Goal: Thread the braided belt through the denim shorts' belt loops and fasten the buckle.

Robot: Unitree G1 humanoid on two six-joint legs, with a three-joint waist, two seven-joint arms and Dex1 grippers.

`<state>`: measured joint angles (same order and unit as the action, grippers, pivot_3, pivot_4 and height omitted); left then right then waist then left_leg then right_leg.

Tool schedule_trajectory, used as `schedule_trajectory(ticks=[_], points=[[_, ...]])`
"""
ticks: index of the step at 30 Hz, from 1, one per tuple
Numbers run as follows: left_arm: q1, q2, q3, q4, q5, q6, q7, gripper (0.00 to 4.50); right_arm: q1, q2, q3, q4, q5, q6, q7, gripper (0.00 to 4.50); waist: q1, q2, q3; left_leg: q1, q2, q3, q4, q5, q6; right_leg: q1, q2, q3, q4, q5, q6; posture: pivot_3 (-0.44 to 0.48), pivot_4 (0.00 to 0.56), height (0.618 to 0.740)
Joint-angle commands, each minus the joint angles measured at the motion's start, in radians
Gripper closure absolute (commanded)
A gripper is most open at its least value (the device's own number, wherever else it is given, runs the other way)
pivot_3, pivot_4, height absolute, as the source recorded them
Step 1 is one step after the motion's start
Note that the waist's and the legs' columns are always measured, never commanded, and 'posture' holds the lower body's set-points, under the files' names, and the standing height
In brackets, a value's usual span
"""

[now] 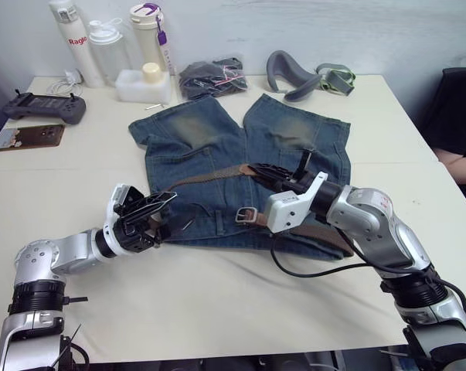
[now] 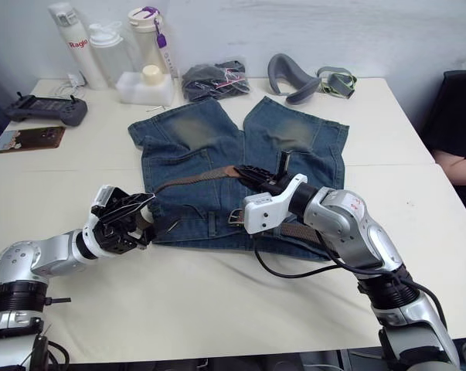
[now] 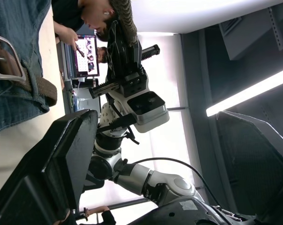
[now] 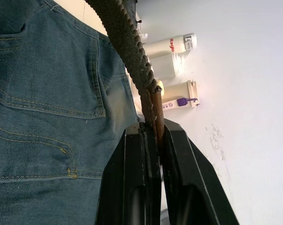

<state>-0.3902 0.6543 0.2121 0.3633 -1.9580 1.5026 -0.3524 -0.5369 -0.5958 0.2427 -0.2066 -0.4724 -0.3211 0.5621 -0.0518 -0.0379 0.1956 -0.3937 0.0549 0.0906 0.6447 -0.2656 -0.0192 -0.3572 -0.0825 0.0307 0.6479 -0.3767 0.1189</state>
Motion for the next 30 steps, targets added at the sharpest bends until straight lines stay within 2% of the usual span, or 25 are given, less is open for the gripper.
schedule_trajectory(ticks=[1, 4, 8, 9, 10, 11, 13, 15, 17, 19, 21, 22, 23, 25, 26, 30], points=[[0.009, -0.012, 0.023, -0.053, -0.014, -0.017, -0.001, 0.06, -0.006, 0.003, -0.034, -0.055, 0.014, 0.008, -0.012, 4.50, -0.002, 0.000, 0.000, 0.000, 0.000, 0.000, 0.000, 0.000, 0.000, 0.000, 0.000, 0.000, 0.000, 0.000, 0.000, 0.000, 0.150, 0.740], [0.000, -0.069, 0.043, -0.062, -0.014, -0.060, 0.061, 0.06, -0.008, 0.006, -0.030, -0.063, 0.014, 0.015, -0.009, 4.50, -0.001, 0.000, 0.000, 0.000, 0.000, 0.000, 0.000, 0.000, 0.000, 0.000, 0.000, 0.000, 0.000, 0.000, 0.000, 0.000, 0.150, 0.740], [0.006, -0.162, 0.071, -0.096, -0.014, -0.128, 0.204, 0.06, -0.005, 0.012, -0.025, -0.073, 0.015, 0.027, -0.005, 4.50, 0.001, 0.000, 0.000, 0.000, 0.000, 0.000, 0.001, 0.000, 0.000, 0.000, -0.001, 0.000, 0.000, 0.000, 0.001, 0.000, 0.150, 0.740], [0.020, -0.148, 0.074, -0.113, -0.014, -0.123, 0.203, 0.06, -0.001, 0.012, -0.026, -0.076, 0.015, 0.030, -0.003, 4.50, 0.001, -0.001, 0.000, 0.000, 0.000, 0.000, 0.001, 0.000, 0.000, 0.000, 0.000, 0.000, 0.000, 0.000, 0.001, 0.000, 0.150, 0.740], [0.046, -0.088, 0.049, -0.145, -0.014, -0.087, 0.181, 0.06, 0.004, 0.009, -0.031, -0.079, 0.017, 0.034, -0.001, 4.50, -0.001, -0.001, 0.001, -0.001, 0.001, 0.000, 0.002, 0.000, 0.000, 0.000, 0.000, 0.000, 0.000, 0.001, 0.001, 0.000, 0.150, 0.740], [0.075, -0.030, 0.055, -0.194, 0.013, -0.049, 0.135, 0.06, 0.010, 0.005, -0.037, -0.081, 0.020, 0.038, 0.002, 4.50, -0.005, -0.001, 0.001, -0.001, 0.001, 0.000, 0.002, 0.000, 0.000, 0.000, 0.000, 0.000, 0.001, 0.001, 0.001, 0.000, 0.150, 0.740], [0.111, 0.077, 0.107, -0.178, 0.049, 0.011, 0.027, 0.06, 0.026, -0.006, -0.058, -0.087, 0.035, 0.051, 0.007, 4.50, -0.013, -0.001, 0.001, 0.000, 0.002, 0.001, 0.001, 0.000, 0.000, -0.001, 0.002, 0.002, 0.000, 0.000, 0.001, 0.000, 0.150, 0.740], [0.176, 0.191, 0.179, -0.256, 0.258, -0.066, -0.256, 0.06, 0.045, -0.015, -0.090, -0.082, 0.068, 0.072, 0.011, 4.50, -0.017, -0.001, 0.001, 0.000, 0.004, 0.001, -0.001, 0.000, -0.003, -0.003, 0.004, 0.002, 0.002, -0.001, -0.002, 0.000, 0.150, 0.740], [0.191, 0.255, 0.203, -0.261, 0.385, -0.144, -0.442, 0.06, 0.057, -0.026, -0.108, -0.073, 0.084, 0.079, 0.013, 4.50, -0.012, 0.002, 0.003, 0.000, 0.004, 0.002, -0.003, 0.000, -0.005, -0.004, 0.005, 0.001, 0.003, -0.003, -0.006, 0.000, 0.150, 0.740], [-0.104, 0.241, 0.168, -0.162, 0.344, -0.174, -0.320, 0.06, 0.065, -0.040, -0.123, -0.057, 0.093, 0.081, 0.013, 4.50, 0.013, 0.004, 0.004, 0.001, 0.003, 0.002, -0.003, 0.000, -0.005, -0.004, 0.004, 0.000, 0.003, -0.004, -0.007, 0.000, 0.150, 0.740], [-0.278, 0.204, 0.162, -0.121, 0.367, -0.221, -0.250, 0.06, 0.066, -0.047, -0.131, -0.044, 0.099, 0.082, 0.012, 4.50, 0.036, -0.003, 0.007, -0.004, -0.001, -0.005, 0.000, 0.001, -0.008, -0.005, 0.004, -0.007, 0.004, -0.004, -0.008, 0.000, 0.150, 0.740], [-0.315, 0.163, 0.170, -0.141, 0.433, -0.306, -0.232, 0.06, 0.064, -0.049, -0.133, -0.038, 0.100, 0.082, 0.011, 4.50, 0.038, -0.004, 0.006, -0.008, 0.002, -0.008, 0.003, 0.002, -0.008, -0.007, 0.003, -0.011, 0.004, -0.002, -0.010, 0.000, 0.150, 0.740], [-0.355, 0.112, 0.170, -0.161, 0.509, -0.408, -0.191, 0.06, 0.062, -0.050, -0.134, -0.035, 0.102, 0.084, 0.011, 4.50, 0.036, -0.001, 0.004, -0.010, 0.005, -0.013, 0.002, 0.001, -0.009, -0.002, 0.003, -0.017, -0.001, 0.004, -0.011, 0.000, 0.150, 0.740], [-0.440, -0.022, 0.154, -0.203, 0.703, -0.636, 0.032, 0.06, 0.058, -0.051, -0.133, -0.033, 0.104, 0.088, 0.011, 4.50, 0.032, 0.005, 0.003, -0.009, 0.000, -0.009, 0.000, 0.001, -0.004, -0.001, 0.000, -0.023, -0.005, 0.007, -0.008, 0.000, 0.150, 0.740], [-0.469, -0.079, 0.146, -0.218, 0.756, -0.691, 0.108, 0.06, 0.058, -0.050, -0.132, -0.033, 0.106, 0.093, 0.011, 4.50, 0.032, 0.005, 0.003, -0.009, -0.002, -0.008, 0.000, 0.002, -0.002, -0.001, -0.002, -0.024, -0.005, 0.007, -0.007, 0.000, 0.150, 0.740], [-0.472, -0.229, 0.105, -0.329, 0.908, -0.817, 0.213, 0.06, 0.057, -0.045, -0.130, -0.040, 0.109, 0.110, 0.014, 4.50, 0.019, 0.002, 0.005, -0.013, -0.004, -0.001, 0.001, 0.005, 0.003, -0.005, -0.001, -0.024, -0.006, 0.011, 0.000, 0.000, 0.150, 0.740]])
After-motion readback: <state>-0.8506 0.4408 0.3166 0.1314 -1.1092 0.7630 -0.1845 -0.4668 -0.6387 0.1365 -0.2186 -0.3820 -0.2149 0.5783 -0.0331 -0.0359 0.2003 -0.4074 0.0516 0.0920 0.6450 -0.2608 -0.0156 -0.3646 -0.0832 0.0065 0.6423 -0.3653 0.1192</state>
